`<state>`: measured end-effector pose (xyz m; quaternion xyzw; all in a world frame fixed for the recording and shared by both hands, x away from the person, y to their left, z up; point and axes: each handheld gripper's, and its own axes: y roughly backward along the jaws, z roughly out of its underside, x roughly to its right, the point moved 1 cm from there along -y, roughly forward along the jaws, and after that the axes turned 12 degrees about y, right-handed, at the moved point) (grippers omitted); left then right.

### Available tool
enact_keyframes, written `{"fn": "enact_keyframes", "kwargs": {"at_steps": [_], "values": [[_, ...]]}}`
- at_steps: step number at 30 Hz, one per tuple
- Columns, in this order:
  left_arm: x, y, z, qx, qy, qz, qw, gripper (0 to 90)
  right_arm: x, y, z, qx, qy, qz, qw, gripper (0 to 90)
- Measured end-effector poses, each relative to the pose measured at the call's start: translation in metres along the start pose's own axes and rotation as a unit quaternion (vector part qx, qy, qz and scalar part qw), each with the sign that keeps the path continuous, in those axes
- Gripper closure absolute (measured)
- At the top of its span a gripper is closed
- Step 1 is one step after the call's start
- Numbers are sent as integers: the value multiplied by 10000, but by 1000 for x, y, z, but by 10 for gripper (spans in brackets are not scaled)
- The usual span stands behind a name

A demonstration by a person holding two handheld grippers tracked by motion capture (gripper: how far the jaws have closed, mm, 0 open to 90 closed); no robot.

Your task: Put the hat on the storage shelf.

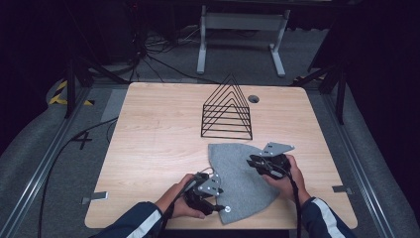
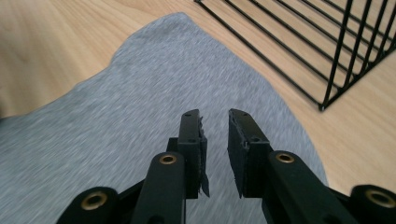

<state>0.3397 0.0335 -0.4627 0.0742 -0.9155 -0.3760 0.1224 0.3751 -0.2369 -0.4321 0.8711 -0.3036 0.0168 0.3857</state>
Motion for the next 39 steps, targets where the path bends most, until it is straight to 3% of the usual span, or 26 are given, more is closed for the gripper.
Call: {"fn": "enact_keyframes", "kwargs": {"at_steps": [2,3,5,7,11,14,17,19,21,23,25,28,33,39], "values": [[-18,9,1,160,112,-38,9998,425,-10,9,7,-29,-1,-85,10000,748],[-18,9,1,160,112,-38,9998,420,-10,9,7,-29,-1,-85,10000,748],[-34,18,4,258,346,-269,9987,418,-21,17,11,-53,40,-114,9999,742],[-42,23,3,323,350,-354,9982,414,-24,19,12,-26,-6,-139,9999,742],[-65,30,-2,382,406,-739,9957,403,-47,24,14,39,-24,-441,9990,748],[-80,30,-9,510,620,-799,9936,403,-61,24,15,-20,52,-594,9982,752],[-93,24,-19,499,502,-1011,9924,426,-70,23,18,-79,138,-728,9972,755],[-101,14,-26,410,344,-1313,9899,494,-72,22,20,-144,172,-734,9971,755],[-108,5,-33,439,535,-1314,9889,484,-73,21,24,-234,189,-767,9966,753],[-109,2,-35,510,561,-1323,9883,481,-73,20,25,-248,199,-753,9967,754],[-111,-6,-40,369,482,-1330,9893,482,-72,21,26,-272,220,-734,9967,754],[-111,-16,-39,-85,265,-1525,9879,542,-69,21,32,-437,203,-582,9971,741],[-111,-8,-31,-181,523,-1413,9884,546,-58,23,41,-526,126,-417,9977,740],[-84,9,-11,-467,583,-1307,9886,551,-41,26,50,-582,-75,-126,9982,733]]}}
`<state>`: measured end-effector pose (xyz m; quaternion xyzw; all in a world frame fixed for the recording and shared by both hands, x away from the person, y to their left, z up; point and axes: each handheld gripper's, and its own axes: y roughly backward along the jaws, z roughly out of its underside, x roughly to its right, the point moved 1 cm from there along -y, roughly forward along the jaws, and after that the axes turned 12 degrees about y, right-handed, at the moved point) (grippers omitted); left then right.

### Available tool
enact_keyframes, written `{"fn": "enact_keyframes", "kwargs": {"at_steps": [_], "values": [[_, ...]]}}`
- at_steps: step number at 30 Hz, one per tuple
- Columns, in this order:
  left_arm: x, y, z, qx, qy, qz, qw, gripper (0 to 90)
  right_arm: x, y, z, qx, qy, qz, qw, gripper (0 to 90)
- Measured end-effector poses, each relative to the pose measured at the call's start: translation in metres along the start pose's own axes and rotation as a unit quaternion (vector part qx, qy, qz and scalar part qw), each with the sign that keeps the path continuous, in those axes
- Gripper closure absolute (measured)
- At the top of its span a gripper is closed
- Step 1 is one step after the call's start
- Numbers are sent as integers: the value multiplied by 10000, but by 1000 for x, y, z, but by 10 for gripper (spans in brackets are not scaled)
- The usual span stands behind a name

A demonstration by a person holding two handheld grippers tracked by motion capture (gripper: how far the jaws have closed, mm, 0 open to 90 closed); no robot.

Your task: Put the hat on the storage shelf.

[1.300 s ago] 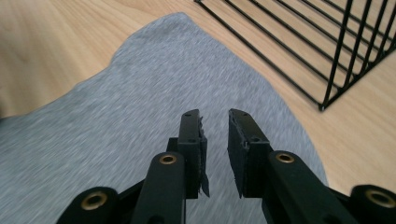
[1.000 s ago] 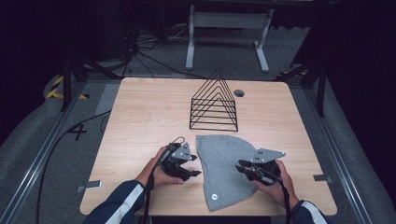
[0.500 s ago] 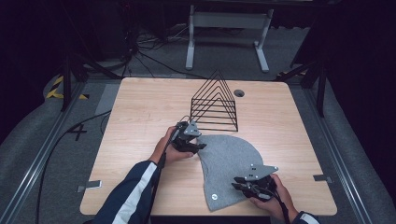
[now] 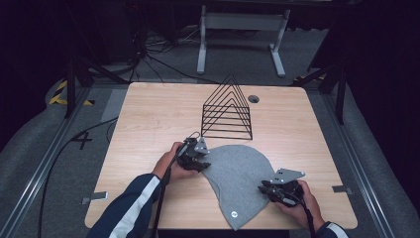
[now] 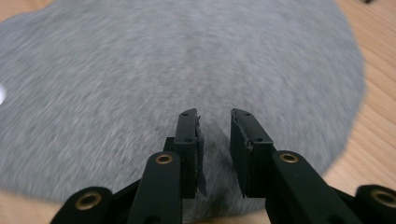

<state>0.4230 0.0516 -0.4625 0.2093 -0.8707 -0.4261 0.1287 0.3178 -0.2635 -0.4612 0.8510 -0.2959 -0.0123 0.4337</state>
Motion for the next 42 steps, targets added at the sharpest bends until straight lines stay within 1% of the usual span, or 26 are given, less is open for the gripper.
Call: {"fn": "enact_keyframes", "kwargs": {"at_steps": [3,4,6,7,8,9,11,13,14,16,17,18,20,21,23,24,25,27,28,30,34,37,39,40,41,42], "values": [[17,9,12,-126,-138,200,9996,585,9,-2,2,1,-107,105,9999,733],[24,11,16,-143,-161,340,9992,623,13,-3,2,-9,-103,146,9998,733],[30,12,19,-127,-134,404,9990,643,17,-6,1,-20,-146,229,9996,734],[36,12,22,-30,-76,437,9990,643,27,-11,-1,-36,-225,374,9990,733],[40,12,24,-4,-34,453,9990,643,27,-11,-1,-36,-225,374,9990,733],[49,13,26,26,-53,513,9987,643,36,-15,-2,-23,-306,482,9984,732],[59,13,28,57,-88,555,9984,643,43,-19,-2,38,-369,530,9979,728],[64,13,28,20,-102,562,9984,642,49,-21,-3,32,-399,584,9975,726],[72,11,27,14,-218,644,9977,642,56,-26,-5,51,-453,652,9968,715],[78,11,27,3,-242,664,9975,643,59,-27,-5,72,-508,647,9966,714],[82,11,26,-54,-270,774,9966,643,61,-29,-6,85,-558,629,9964,714],[84,10,25,-5,-310,783,9964,638,64,-31,-8,116,-591,611,9963,702],[86,9,24,-12,-277,833,9961,551,65,-31,-8,116,-629,594,9962,664],[85,9,24,-26,-259,814,9963,551,66,-31,-8,120,-656,565,9962,621],[80,9,24,79,-97,695,9975,466,68,-28,-9,73,-736,673,9950,586],[77,9,23,103,-42,633,9979,438,70,-25,-8,106,-811,648,9945,568],[69,11,22,141,49,468,9988,414,71,-23,-8,163,-856,634,9942,551],[57,16,19,405,286,409,9979,390,74,-18,-6,182,-1046,583,9926,492],[50,18,16,436,273,340,9981,367,75,-18,-5,151,-1041,544,9930,482],[37,19,12,481,413,171,9978,368,74,-19,-3,86,-1053,478,9933,463],[9,10,4,447,809,159,9956,351,72,-24,-2,-96,-1048,436,9935,436],[1,4,-1,380,867,59,9955,360,73,-25,-1,-76,-1115,339,9932,446],[-7,-4,-4,379,819,-33,9959,371,74,-26,1,-2,-1070,347,9936,438],[-9,-9,-6,249,926,114,9953,373,74,-27,1,5,-1039,341,9940,436],[-11,-11,-8,193,966,209,9949,334,74,-27,0,-35,-1025,340,9941,433],[-11,-13,-8,242,1014,275,9942,343,74,-27,-1,-55,-1038,339,9940,422]]}}
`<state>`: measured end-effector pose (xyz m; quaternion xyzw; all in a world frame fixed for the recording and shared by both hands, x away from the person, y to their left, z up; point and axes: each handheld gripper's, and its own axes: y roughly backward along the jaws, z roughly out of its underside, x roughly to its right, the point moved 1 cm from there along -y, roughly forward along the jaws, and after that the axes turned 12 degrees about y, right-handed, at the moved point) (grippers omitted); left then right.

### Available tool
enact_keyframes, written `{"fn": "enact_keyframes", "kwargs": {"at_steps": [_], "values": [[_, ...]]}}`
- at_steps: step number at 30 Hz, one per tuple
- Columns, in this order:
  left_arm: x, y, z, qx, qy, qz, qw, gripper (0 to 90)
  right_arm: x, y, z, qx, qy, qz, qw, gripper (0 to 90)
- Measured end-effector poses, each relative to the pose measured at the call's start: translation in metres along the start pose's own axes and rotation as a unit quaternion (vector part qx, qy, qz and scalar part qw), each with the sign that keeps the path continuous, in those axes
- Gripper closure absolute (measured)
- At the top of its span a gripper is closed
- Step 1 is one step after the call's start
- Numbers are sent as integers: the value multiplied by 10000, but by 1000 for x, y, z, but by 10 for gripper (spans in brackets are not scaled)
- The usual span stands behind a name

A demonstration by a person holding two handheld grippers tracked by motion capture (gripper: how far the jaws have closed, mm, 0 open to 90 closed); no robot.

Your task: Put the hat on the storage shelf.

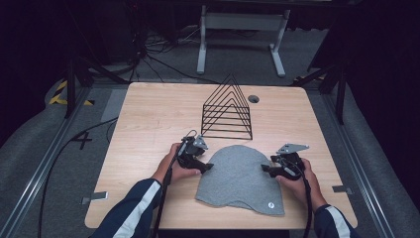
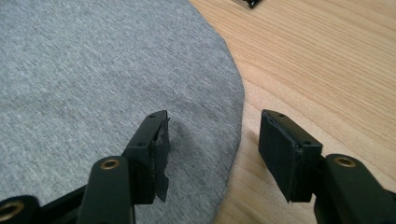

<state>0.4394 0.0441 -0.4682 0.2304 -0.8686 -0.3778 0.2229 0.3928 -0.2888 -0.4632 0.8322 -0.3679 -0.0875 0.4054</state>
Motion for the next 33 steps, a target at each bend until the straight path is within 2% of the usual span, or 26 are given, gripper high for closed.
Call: {"fn": "enact_keyframes", "kwargs": {"at_steps": [1,4,9,12,14,16,17,20,25,29,31,32,33], "values": [[0,-2,-1,18,22,17,10000,353,0,0,-1,-43,-24,8,10000,414],[4,-8,-6,44,-83,-90,9999,340,0,0,-3,-124,-12,-37,9999,415],[6,-15,-11,120,-118,-278,9995,271,-1,2,-3,-203,-4,-89,9998,386],[4,-17,-14,147,-11,-242,9996,273,-4,2,-3,-191,-16,-105,9998,362],[3,-17,-15,131,-10,-227,9997,273,-5,1,-3,-206,0,-110,9997,357],[2,-17,-16,135,-27,-219,9997,293,-10,0,-5,-204,31,-86,9998,359],[3,-18,-16,120,-97,-224,9996,296,-10,0,-5,-204,33,-79,9998,361],[8,-17,-16,91,-183,-180,9996,405,-11,0,-5,-196,20,-95,9998,385],[12,-16,-12,229,-76,-153,9996,487,-13,2,-7,-250,47,-149,9996,534],[15,-17,-13,214,-80,-100,9997,583,-14,2,-7,-141,27,-225,9996,669],[15,-17,-13,198,-100,-71,9997,613,-13,2,-6,-115,13,-258,9996,708],[15,-17,-13,198,-100,-71,9997,658,-13,2,-6,-115,13,-258,9996,708],[15,-16,-13,198,-99,-18,9998,658,-13,2,-6,-102,-1,-291,9995,740]]}}
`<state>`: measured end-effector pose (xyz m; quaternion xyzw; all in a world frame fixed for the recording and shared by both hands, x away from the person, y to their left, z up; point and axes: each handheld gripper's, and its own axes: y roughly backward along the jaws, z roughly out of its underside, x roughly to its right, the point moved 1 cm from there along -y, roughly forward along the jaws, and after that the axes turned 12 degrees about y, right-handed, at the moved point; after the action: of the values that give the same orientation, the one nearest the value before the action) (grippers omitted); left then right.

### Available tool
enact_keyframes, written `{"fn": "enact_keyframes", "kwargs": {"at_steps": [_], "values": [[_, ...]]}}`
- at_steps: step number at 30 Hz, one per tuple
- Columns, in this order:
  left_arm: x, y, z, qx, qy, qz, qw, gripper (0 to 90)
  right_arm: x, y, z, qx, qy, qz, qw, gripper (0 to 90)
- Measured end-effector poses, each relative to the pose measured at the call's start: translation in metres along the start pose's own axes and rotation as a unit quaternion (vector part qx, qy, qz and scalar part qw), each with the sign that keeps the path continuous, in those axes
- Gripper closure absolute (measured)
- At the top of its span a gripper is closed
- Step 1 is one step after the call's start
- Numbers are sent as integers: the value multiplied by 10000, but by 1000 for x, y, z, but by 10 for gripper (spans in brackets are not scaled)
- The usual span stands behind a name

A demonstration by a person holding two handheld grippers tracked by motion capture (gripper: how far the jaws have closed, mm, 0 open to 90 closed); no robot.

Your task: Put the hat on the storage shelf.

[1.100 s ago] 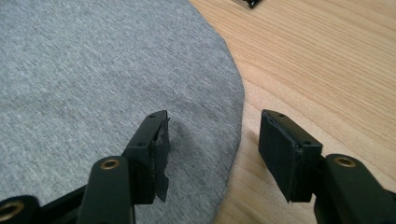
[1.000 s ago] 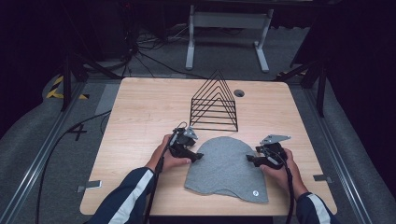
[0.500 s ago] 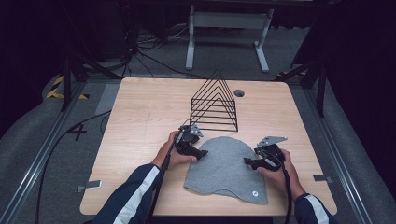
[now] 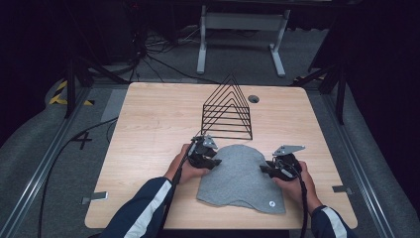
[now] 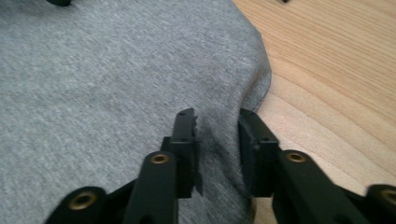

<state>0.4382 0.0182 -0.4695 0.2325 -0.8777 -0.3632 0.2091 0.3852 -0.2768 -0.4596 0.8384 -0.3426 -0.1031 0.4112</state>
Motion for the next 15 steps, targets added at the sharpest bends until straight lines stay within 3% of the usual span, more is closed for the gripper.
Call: {"fn": "enact_keyframes", "kwargs": {"at_steps": [4,6,15], "values": [[0,-1,1,45,128,144,9998,770,0,0,1,57,-33,-133,9999,799],[2,-1,0,5,39,140,9999,818,1,1,2,71,-23,-170,9998,825],[8,6,-5,49,-168,149,9997,842,2,11,-1,291,50,-111,9995,846]]}}
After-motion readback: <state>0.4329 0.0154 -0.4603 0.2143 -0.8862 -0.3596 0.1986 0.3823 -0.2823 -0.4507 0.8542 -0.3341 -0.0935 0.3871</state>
